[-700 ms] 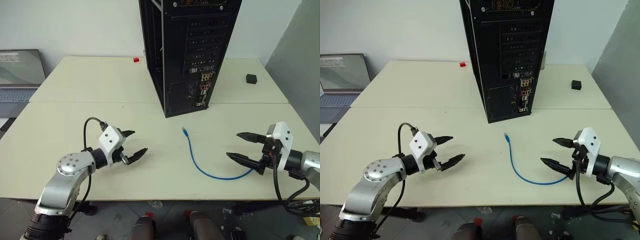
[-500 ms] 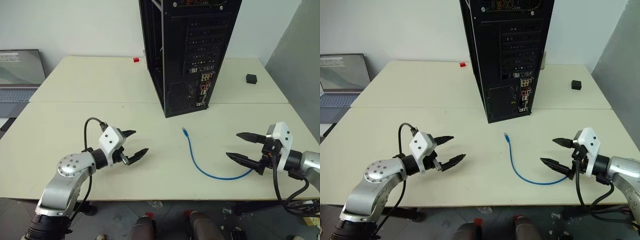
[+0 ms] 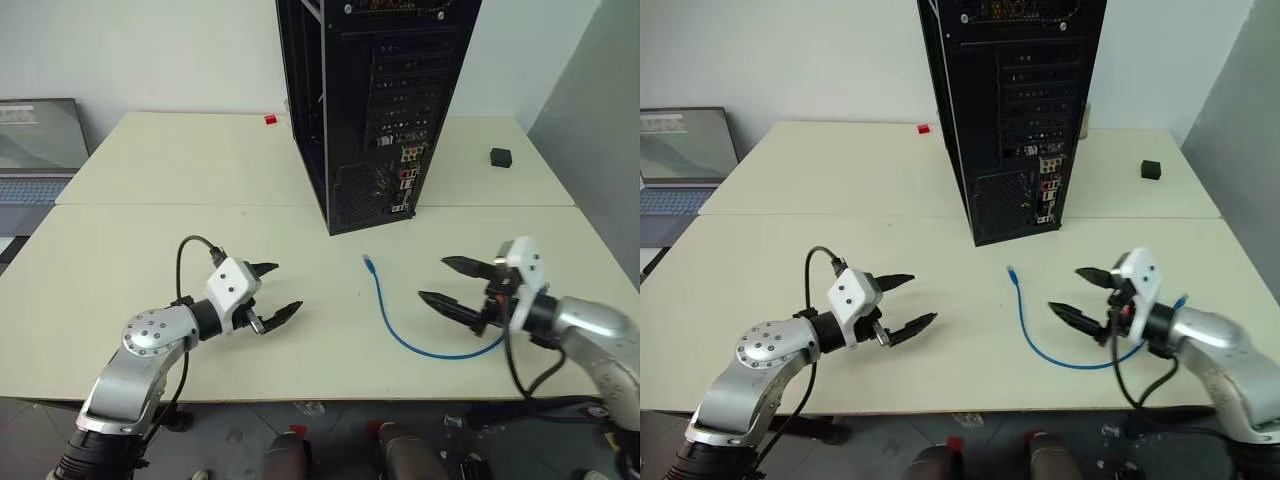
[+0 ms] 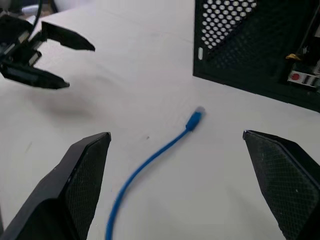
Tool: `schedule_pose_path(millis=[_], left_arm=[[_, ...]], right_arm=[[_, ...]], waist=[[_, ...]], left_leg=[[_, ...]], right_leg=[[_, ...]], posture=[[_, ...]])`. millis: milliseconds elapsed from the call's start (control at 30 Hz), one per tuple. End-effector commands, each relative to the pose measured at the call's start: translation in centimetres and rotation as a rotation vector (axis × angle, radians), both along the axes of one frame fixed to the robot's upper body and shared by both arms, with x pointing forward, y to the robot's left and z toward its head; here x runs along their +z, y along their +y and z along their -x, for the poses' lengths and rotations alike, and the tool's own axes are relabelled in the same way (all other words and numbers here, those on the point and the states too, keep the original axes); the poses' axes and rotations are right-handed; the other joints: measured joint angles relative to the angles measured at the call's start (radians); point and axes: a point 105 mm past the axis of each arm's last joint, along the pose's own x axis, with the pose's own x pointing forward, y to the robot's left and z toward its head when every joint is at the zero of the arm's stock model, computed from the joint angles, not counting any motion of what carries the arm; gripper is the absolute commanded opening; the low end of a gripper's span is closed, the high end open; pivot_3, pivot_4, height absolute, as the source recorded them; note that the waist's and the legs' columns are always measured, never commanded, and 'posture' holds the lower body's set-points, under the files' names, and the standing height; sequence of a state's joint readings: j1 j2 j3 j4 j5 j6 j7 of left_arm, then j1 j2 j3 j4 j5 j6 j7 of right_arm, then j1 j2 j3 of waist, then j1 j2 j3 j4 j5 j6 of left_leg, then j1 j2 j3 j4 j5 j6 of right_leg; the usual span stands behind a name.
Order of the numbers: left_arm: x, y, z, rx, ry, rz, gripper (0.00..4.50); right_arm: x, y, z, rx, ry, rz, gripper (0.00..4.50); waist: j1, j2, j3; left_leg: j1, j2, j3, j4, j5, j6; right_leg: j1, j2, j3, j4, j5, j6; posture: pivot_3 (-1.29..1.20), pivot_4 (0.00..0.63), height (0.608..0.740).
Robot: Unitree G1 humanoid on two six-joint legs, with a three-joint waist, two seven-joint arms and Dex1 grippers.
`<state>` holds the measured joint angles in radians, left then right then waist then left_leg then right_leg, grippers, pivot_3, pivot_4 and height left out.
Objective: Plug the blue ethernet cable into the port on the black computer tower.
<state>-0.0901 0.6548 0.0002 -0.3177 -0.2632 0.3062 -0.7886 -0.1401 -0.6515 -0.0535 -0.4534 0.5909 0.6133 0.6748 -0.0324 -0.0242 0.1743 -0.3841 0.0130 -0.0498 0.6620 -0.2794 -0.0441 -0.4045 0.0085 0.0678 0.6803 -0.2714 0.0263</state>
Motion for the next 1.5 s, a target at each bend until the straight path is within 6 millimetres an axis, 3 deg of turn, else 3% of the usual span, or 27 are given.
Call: schedule_pose_path(millis=[33, 267, 533, 867, 1100, 1233, 1300, 1500], left_arm=[[0.7, -1.1, 0.5, -0.058, -0.028, -0.008, 4.49], [1.1, -1.7, 0.7, -0.094, -0.03, 0.0, 4.49], [1.3, -2.3, 0.5, -0.093, -0.037, 0.011, 4.49], [1.3, -2.3, 0.0, -0.079, -0.05, 0.007, 4.5], [1.4, -2.3, -0.7, -0.069, -0.061, 0.01, 4.5], [1.3, -2.6, -0.9, -0.091, -0.054, 0.009, 4.5], [1.2, -2.6, -1.0, -0.128, -0.035, 0.0, 4.5], [0.9, -3.3, -0.8, -0.266, 0.017, -0.044, 4.5]], right_arm=[[-1.1, 1.8, -2.0, -0.072, -0.037, 0.018, 4.5], [-4.4, 4.8, -5.2, -0.175, -0.003, 0.023, 4.5], [-6.9, 5.8, -7.3, -0.274, 0.026, 0.082, 4.5], [-7.3, 5.8, -7.6, -0.296, 0.031, 0.139, 1.94], [-5.9, 5.7, -7.6, -0.271, 0.002, 0.139, 0.32], [-4.1, 6.6, -6.9, -0.14, -0.05, 0.146, 0.04], [-2.8, 7.5, -5.3, 0.043, -0.105, 0.183, 0.04], [-0.8, 8.6, -2.1, 0.366, -0.143, 0.259, 0.02]], waist=[[0.0, 0.0, 0.0], [0.0, 0.0, 0.0], [0.0, 0.0, 0.0], [-0.001, 0.0, 0.0], [0.0, 0.0, 0.0], [0.0, 0.0, 0.0], [0.0, 0.001, 0.0], [-0.003, 0.001, 0.0]], left_leg=[[0.0, 0.0, 0.0, 0.001, 0.0, 0.0], [0.0, 0.0, 0.0, 0.0, 0.0, 0.0], [0.0, 0.0, 0.0, 0.0, 0.0, 0.0], [0.0, 0.0, -0.001, 0.0, 0.0, 0.0], [0.0, 0.0, -0.001, 0.0, 0.0, 0.0], [0.0, 0.0, -0.001, 0.0, 0.0, 0.0], [0.0, -0.001, -0.001, 0.0, 0.0, 0.0], [0.0, -0.001, -0.001, 0.0, 0.0, 0.0]], right_leg=[[0.0, 0.001, 0.0, 0.0, 0.0, 0.0], [-0.001, 0.0, 0.0, 0.0, 0.0, 0.0], [-0.001, 0.0, 0.0, 0.0, 0.0, -0.001], [-0.001, 0.0, -0.001, 0.001, 0.0, -0.001], [-0.001, 0.0, -0.001, 0.001, 0.0, -0.001], [-0.001, 0.0, -0.001, 0.001, 0.0, -0.001], [-0.001, 0.0, -0.001, 0.001, 0.0, -0.001], [-0.001, 0.001, -0.003, 0.001, 0.0, -0.001]], posture=[[0.0, 0.15, 0.74], [0.0, 0.15, 0.74], [0.0, 0.15, 0.74], [0.0, 0.15, 0.74], [0.0, 0.15, 0.74], [0.0, 0.15, 0.74], [0.0, 0.15, 0.74], [0.0, 0.15, 0.74]])
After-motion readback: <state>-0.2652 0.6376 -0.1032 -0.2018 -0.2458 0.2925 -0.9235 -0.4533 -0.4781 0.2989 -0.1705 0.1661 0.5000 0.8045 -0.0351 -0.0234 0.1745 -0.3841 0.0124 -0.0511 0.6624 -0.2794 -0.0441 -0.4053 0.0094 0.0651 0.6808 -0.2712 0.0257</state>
